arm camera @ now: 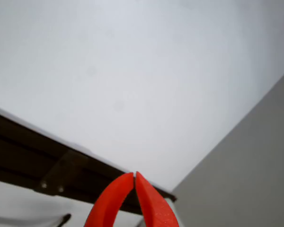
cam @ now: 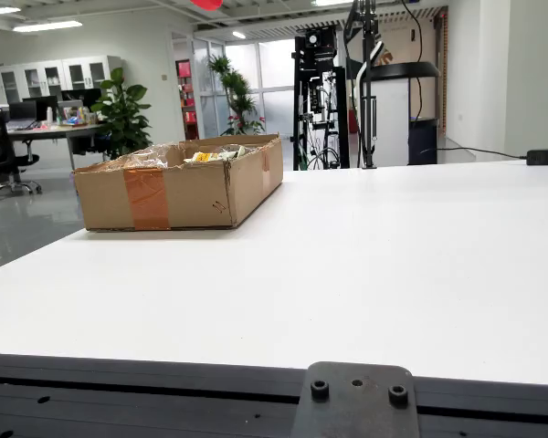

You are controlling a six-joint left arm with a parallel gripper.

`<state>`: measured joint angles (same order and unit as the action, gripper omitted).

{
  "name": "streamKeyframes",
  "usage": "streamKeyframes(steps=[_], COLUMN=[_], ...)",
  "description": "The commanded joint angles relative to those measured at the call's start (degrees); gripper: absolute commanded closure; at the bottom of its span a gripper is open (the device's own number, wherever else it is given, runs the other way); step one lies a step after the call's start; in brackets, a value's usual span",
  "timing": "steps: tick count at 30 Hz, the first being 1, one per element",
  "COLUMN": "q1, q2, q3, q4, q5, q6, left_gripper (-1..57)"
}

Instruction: Grasp a snack and put it in the bin.

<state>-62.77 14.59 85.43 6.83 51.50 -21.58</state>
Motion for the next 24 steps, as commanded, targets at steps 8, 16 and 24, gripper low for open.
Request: streamKeyframes(steps=[8,16,24], q1=[-2.49,-4.53,-4.79], q2=[0.05,0.08,0.09], q3=[0.0,0.0,0.0], q4=[0.03,-0.04,-0.06], q5=[0.01,0.0,0.0], q6=[0.13,-0.07,-0.19], left_gripper=[56.1,56.1,56.1])
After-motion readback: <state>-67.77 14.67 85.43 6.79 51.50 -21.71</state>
